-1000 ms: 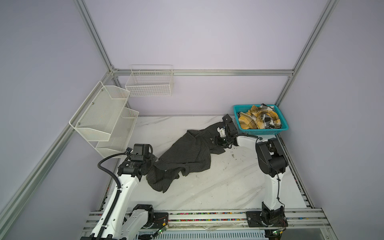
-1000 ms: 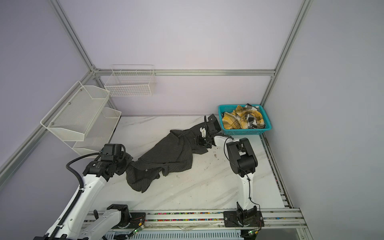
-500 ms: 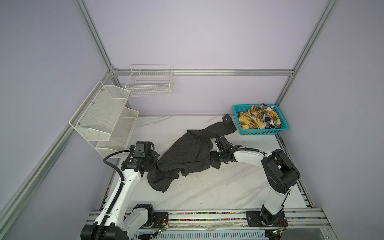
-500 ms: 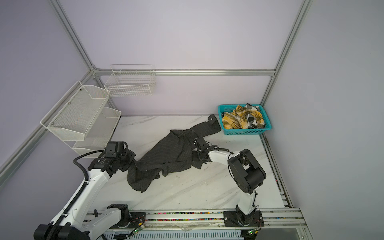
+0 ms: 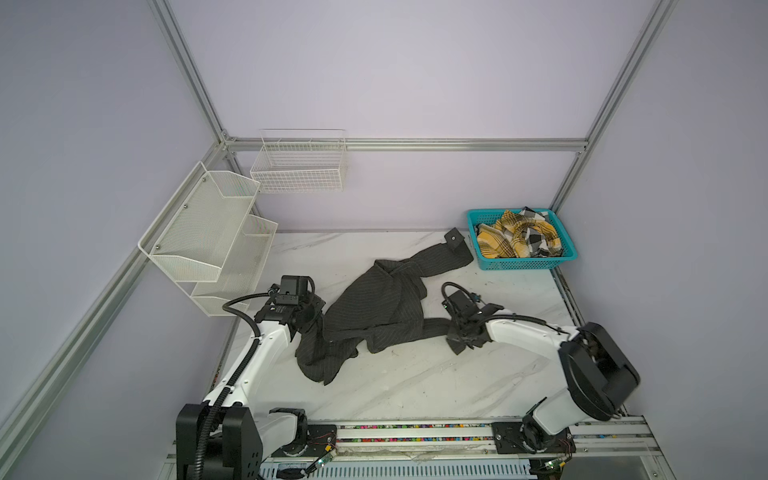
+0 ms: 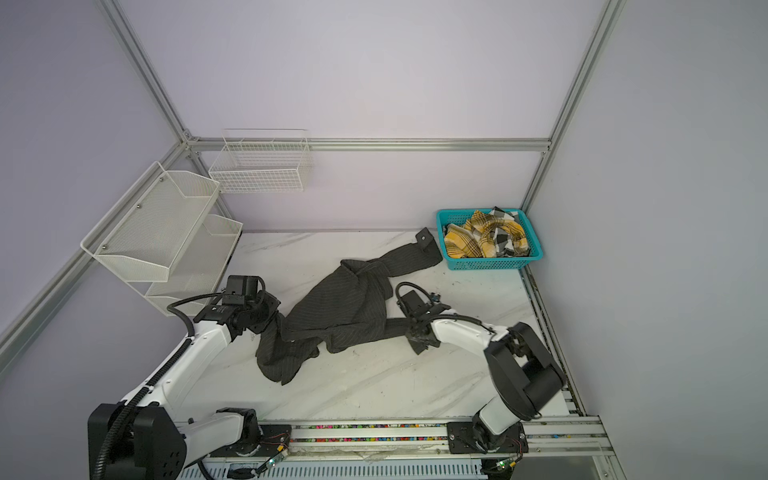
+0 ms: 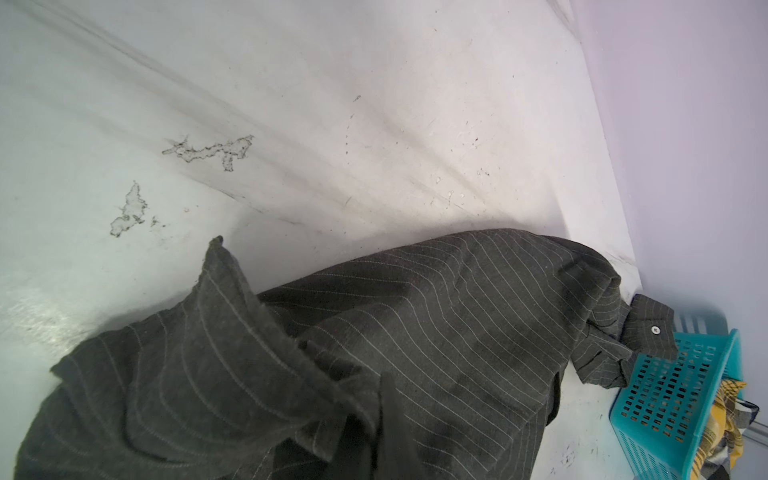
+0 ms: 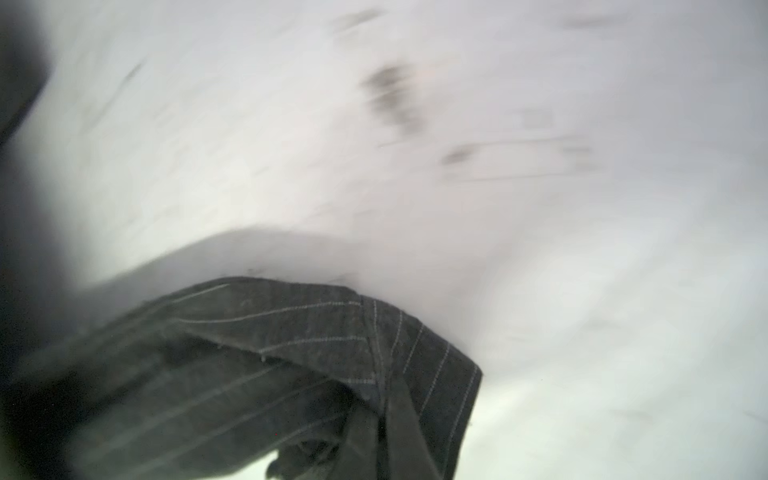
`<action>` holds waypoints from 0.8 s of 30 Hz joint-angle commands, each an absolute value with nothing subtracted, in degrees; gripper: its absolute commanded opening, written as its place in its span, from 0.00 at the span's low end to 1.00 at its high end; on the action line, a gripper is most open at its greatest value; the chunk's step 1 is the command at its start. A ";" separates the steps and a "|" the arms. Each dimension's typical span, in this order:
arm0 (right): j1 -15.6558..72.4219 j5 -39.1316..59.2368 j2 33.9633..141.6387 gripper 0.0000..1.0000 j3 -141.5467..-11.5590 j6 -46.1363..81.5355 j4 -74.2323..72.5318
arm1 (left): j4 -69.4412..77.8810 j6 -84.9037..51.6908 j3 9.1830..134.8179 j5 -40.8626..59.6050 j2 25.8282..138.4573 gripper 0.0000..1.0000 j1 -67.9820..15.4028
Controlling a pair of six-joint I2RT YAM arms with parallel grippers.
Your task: Fold and stack the long sleeve shirts
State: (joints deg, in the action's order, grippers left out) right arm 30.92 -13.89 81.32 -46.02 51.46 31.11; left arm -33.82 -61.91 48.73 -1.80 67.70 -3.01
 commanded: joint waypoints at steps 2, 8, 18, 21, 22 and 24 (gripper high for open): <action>23.37 -20.83 64.65 0.00 -45.22 61.62 44.91 | -31.99 -61.18 47.90 -1.58 67.14 0.00 -2.29; 24.89 -20.83 66.67 0.38 -51.60 57.04 46.61 | -33.86 -59.84 48.45 -1.49 66.71 0.00 -1.87; 27.63 -9.42 74.11 0.56 -61.93 37.23 24.81 | -37.19 -58.79 47.62 -2.11 62.90 0.00 -1.79; 27.66 6.73 86.43 0.49 -64.12 31.41 16.15 | -37.34 -58.67 47.27 -1.22 62.19 0.00 -1.78; 27.66 9.97 90.58 0.48 -65.95 29.09 15.61 | -37.59 -58.54 47.23 -0.80 62.15 0.00 -1.84; 27.60 15.73 96.16 0.46 -67.33 26.27 11.81 | -37.87 -58.20 47.13 -0.08 61.83 0.00 -1.83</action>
State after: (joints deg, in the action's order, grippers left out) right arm 27.35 1.72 90.00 -66.78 34.17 18.39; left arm -37.52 -60.18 48.73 -1.43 62.94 -2.26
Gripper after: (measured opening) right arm 0.468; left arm 0.047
